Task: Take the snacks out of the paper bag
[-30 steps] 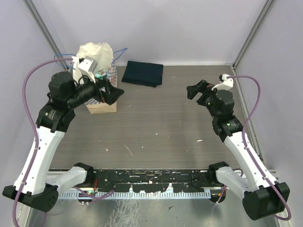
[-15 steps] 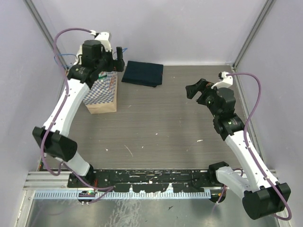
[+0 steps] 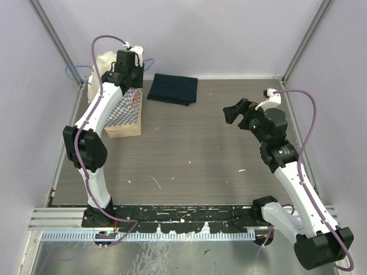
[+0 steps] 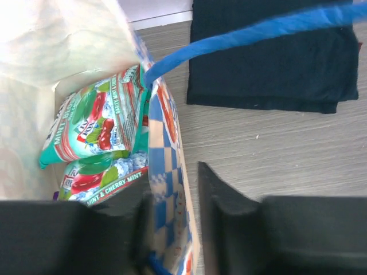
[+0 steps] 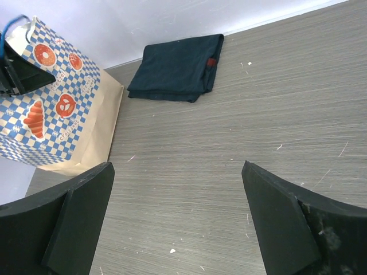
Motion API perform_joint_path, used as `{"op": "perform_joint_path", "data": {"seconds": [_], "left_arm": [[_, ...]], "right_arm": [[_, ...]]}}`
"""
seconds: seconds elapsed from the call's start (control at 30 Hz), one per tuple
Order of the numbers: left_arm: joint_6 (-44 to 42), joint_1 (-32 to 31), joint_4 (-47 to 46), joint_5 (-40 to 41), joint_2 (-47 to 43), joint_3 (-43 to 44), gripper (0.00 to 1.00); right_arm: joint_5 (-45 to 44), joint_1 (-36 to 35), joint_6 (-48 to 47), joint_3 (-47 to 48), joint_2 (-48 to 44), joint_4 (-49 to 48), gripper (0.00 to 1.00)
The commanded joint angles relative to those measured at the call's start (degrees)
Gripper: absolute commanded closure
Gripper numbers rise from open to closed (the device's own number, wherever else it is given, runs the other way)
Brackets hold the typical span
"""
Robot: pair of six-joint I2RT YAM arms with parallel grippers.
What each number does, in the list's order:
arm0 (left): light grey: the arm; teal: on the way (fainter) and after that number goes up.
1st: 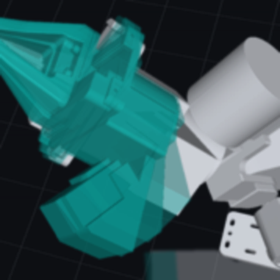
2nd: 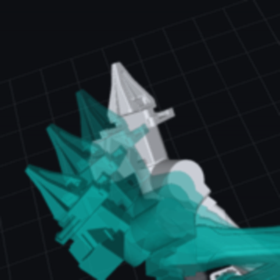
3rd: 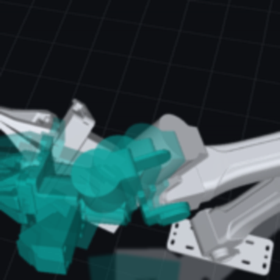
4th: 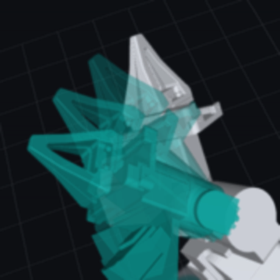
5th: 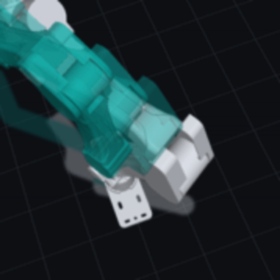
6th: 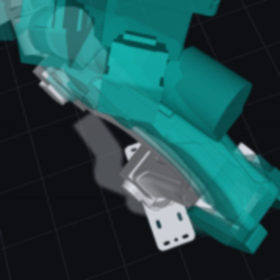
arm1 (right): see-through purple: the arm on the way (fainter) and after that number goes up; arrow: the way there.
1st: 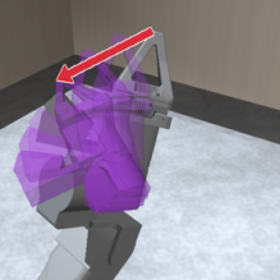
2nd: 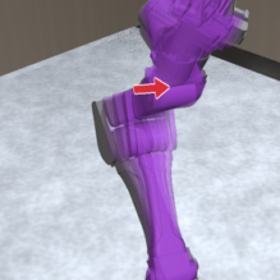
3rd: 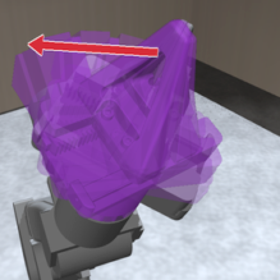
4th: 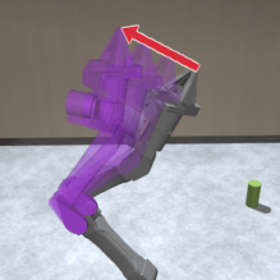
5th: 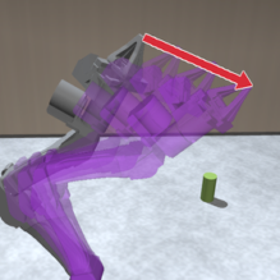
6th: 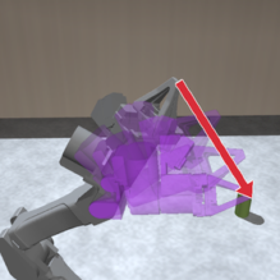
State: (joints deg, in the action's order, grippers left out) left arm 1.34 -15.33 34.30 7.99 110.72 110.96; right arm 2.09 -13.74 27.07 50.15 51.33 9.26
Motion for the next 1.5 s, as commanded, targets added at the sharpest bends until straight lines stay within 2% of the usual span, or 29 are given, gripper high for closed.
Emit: {"op": "perform_joint_path", "data": {"seconds": [0.0,0.07,0.1,0.2,0.37,0.47,0.53,0.7,0.87,0.97,1.0,1.03,1.13,1.17,1.3,1.47], "left_arm": [[-1.8,0.1,0.3,-1.9,-0.6,4.4,0.8],[-2.5,0.0,1.9,-2.9,-1.1,4.7,0.98],[-3.0,-0.4,2.9,-2.5,-1.8,4.4,1.0],[-6.1,-4.1,3.7,3.2,-6.8,-0.1,1.0],[-12.3,-14.9,-4.0,11.8,-19.0,-18.9,1.0],[-12.4,-21.6,-4.5,16.1,-23.1,-26.7,1.0],[-12.5,-26.2,-5.7,22.0,-24.8,-32.5,1.0],[-6.2,-36.4,-9.8,31.6,-24.3,-42.5,1.0],[3.0,-46.2,-12.7,41.2,-16.2,-43.6,0.98],[7.0,-50.9,-12.8,43.7,-9.4,-39.5,0.84],[7.7,-52.3,-12.7,43.5,-7.3,-37.7,0.7],[7.5,-53.4,-12.2,41.9,-5.3,-35.8,0.51],[5.9,-55.9,-11.2,37.2,-2.2,-30.9,0.04],[5.4,-56.6,-10.7,34.2,-2.7,-29.2,0.01],[3.1,-57.3,-8.9,23.7,-10.4,-26.8,0.02],[2.9,-57.7,-4.2,15.0,-24.3,-23.0,0.02]], "right_arm": [[1.9,0.2,-0.7,1.5,-2.1,-0.5,0.01],[2.6,0.1,-0.6,2.1,-1.6,0.7,0.02],[2.8,0.1,-0.6,2.5,-1.3,1.4,0.03],[2.6,0.1,-0.4,1.8,-1.3,1.6,0.03],[2.0,-0.1,0.0,-0.1,-2.0,0.6,0.03],[0.6,-0.1,0.8,-0.8,-2.9,0.9,0.02],[-1.1,-0.1,1.4,-1.7,-3.8,1.0,0.01],[-7.1,-0.1,2.9,-5.6,-7.0,1.7,0.01],[-12.5,-0.1,4.3,-9.2,-10.2,2.7,0.01],[-15.7,-0.1,5.9,-10.8,-11.7,2.8,0.01],[-17.0,-0.1,6.3,-11.3,-12.1,2.7,0.01],[-18.0,-0.1,6.6,-11.6,-12.4,2.6,0.01],[-19.9,-0.1,6.2,-12.5,-12.8,2.5,0.01],[-20.5,-0.1,6.1,-12.7,-12.9,2.7,0.01],[-24.5,-0.1,9.4,-13.4,-13.1,5.0,0.01],[-21.7,-0.1,13.0,-14.6,-11.0,5.1,0.01]]}}
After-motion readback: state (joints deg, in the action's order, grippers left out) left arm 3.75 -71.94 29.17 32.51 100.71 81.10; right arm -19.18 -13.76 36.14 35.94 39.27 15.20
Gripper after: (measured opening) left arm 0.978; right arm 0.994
